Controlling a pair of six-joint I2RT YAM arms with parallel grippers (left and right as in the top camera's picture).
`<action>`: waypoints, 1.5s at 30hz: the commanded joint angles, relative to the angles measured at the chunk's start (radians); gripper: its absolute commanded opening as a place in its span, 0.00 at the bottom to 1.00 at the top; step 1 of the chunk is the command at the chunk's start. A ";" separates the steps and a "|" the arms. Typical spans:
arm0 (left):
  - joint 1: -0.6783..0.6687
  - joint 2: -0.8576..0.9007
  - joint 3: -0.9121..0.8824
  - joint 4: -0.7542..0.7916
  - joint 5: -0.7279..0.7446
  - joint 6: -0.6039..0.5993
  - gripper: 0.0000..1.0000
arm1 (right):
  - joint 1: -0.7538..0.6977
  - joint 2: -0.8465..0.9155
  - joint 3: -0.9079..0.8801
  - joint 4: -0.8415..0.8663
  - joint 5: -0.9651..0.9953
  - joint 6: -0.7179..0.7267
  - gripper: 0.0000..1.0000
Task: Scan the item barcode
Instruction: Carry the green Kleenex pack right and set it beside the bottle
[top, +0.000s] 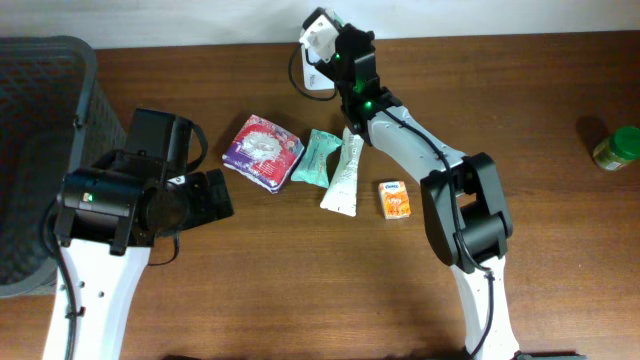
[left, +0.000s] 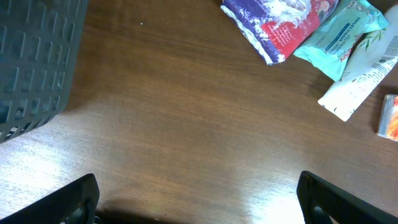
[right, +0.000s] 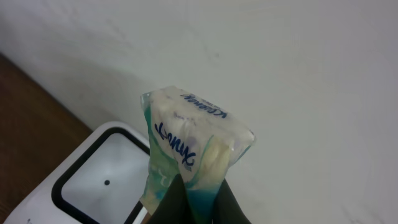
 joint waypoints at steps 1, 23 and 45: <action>-0.003 -0.004 0.003 0.003 -0.008 -0.010 0.99 | 0.003 0.035 0.012 0.007 0.008 -0.029 0.04; -0.003 -0.004 0.003 0.003 -0.008 -0.010 0.99 | -0.035 0.058 0.126 -0.274 -0.087 0.155 0.04; -0.003 -0.004 0.003 0.003 -0.007 -0.010 0.99 | -0.781 -0.076 0.179 -1.138 0.050 0.573 0.99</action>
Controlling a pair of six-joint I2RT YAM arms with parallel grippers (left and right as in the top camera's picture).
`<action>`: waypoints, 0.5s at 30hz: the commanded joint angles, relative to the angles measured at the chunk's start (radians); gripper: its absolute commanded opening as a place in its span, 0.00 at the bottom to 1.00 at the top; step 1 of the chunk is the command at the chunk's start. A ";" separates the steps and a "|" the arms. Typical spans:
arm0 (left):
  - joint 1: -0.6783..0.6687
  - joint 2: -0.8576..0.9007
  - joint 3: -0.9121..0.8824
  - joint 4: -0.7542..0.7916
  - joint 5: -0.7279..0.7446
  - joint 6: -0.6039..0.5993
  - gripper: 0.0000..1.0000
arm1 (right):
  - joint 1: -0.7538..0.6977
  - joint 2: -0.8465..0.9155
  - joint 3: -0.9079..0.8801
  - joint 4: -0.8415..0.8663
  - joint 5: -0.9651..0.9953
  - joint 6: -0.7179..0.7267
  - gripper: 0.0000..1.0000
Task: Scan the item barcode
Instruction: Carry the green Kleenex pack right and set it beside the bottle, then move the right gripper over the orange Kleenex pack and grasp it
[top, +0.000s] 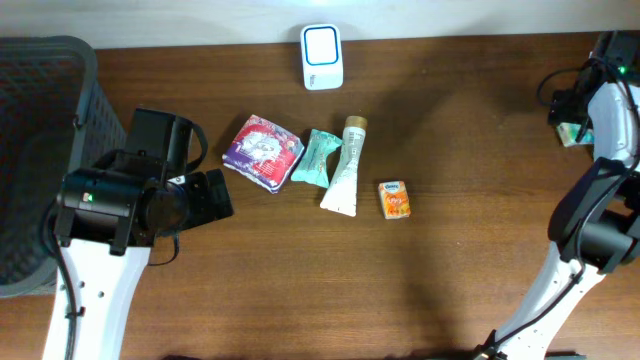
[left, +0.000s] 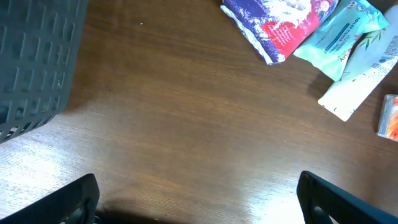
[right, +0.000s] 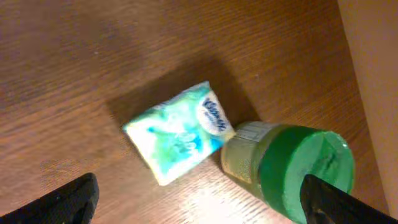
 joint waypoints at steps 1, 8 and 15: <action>-0.003 -0.004 0.003 0.002 -0.007 -0.010 0.99 | 0.068 -0.047 -0.002 -0.005 -0.124 0.041 0.99; -0.003 -0.004 0.003 0.002 -0.007 -0.009 0.99 | 0.344 -0.084 -0.026 -0.540 -0.874 0.036 0.99; -0.003 -0.004 0.003 0.002 -0.008 -0.009 0.99 | 0.687 -0.085 -0.108 -0.658 -0.451 0.297 0.99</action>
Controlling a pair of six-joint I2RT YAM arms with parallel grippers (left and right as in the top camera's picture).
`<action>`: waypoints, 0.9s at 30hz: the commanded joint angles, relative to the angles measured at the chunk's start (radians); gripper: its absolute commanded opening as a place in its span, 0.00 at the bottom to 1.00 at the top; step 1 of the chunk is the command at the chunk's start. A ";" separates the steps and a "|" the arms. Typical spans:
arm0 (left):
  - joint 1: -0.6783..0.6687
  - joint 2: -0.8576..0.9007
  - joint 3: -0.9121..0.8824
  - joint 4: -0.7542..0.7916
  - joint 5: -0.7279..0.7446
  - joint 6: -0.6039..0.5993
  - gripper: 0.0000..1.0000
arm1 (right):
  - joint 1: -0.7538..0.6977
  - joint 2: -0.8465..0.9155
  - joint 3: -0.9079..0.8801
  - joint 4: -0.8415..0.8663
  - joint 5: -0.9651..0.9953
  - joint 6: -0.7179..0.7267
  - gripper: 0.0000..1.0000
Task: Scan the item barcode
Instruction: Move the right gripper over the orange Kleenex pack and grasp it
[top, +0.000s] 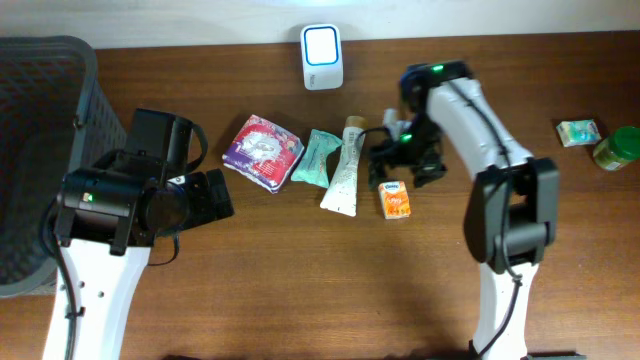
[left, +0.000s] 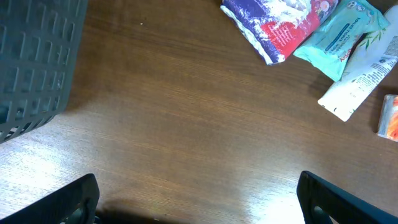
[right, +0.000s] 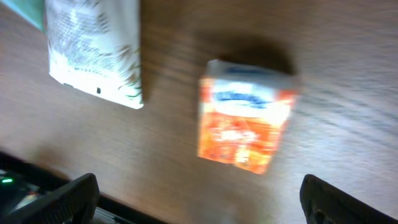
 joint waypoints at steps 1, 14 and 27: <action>-0.003 -0.004 0.003 0.002 -0.007 -0.009 0.99 | 0.118 -0.033 -0.006 -0.022 0.339 0.299 0.99; -0.003 -0.004 0.003 0.002 -0.007 -0.010 0.99 | 0.282 -0.285 -0.269 0.137 0.428 0.320 0.99; -0.003 -0.004 0.003 0.002 -0.007 -0.009 0.99 | 0.281 -0.284 -0.592 0.650 0.555 0.324 0.45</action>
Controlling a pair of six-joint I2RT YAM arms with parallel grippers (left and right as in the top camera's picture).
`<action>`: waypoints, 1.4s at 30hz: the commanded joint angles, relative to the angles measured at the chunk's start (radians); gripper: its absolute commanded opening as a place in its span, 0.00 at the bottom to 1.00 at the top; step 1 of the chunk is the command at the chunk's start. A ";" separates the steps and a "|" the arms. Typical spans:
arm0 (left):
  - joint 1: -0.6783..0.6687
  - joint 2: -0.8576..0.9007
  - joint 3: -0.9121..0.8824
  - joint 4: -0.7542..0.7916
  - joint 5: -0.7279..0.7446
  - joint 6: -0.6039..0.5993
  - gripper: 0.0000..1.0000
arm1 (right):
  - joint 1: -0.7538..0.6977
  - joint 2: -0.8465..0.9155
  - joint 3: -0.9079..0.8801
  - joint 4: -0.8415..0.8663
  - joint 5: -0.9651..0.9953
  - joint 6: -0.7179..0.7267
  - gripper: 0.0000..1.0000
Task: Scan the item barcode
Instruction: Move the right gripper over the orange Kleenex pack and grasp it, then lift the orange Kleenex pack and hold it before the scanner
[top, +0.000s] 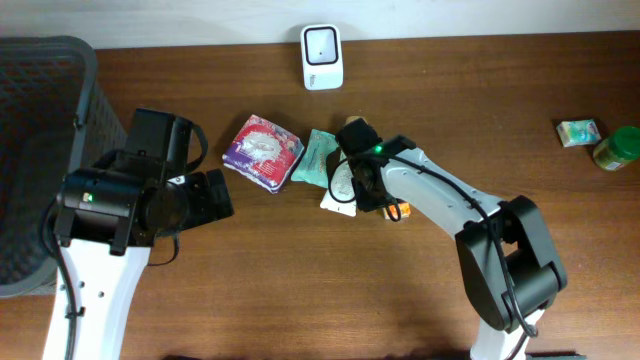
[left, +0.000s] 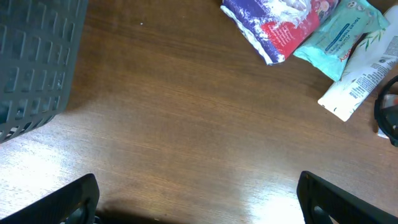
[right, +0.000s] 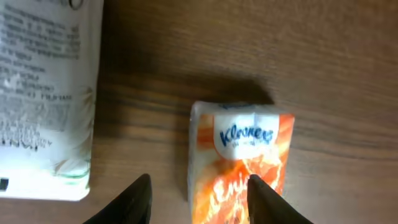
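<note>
A small orange Kleenex pack (right: 239, 158) lies flat on the wooden table, mostly hidden under my right wrist in the overhead view (top: 400, 211). My right gripper (right: 199, 202) is open just above it, one finger left of the pack and the other at its right edge. The white scanner (top: 322, 43) stands at the table's back edge. My left gripper (left: 199, 205) is open over bare wood at the left, far from the items.
A white tube (right: 43, 93), a teal wipes pack (top: 318, 156) and a purple pack (top: 261, 151) lie in a row left of the orange pack. A dark basket (top: 40, 140) fills the left edge. A green Kleenex pack (top: 578, 131) and a green-lidded jar (top: 617, 148) sit far right.
My right gripper has come down closer to the orange pack, which now fills more of the right wrist view between the open fingers. The left arm has not moved.
My right gripper first held a green Kleenex pack over the scanner. Then that pack lay at the far right beside the green-lidded jar, with the gripper open above it. After that the gripper was over the orange pack, and now it is low around it.
</note>
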 joint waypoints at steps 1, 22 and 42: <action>-0.003 -0.004 0.003 0.002 -0.008 -0.009 0.99 | -0.002 -0.008 -0.055 0.049 0.023 0.009 0.44; -0.003 -0.004 0.003 0.002 -0.008 -0.009 0.99 | -0.473 0.006 -0.138 0.233 -1.266 -0.255 0.04; -0.003 -0.004 0.003 0.002 -0.008 -0.009 0.99 | -0.589 -0.093 -0.097 -0.027 -0.693 -0.288 0.99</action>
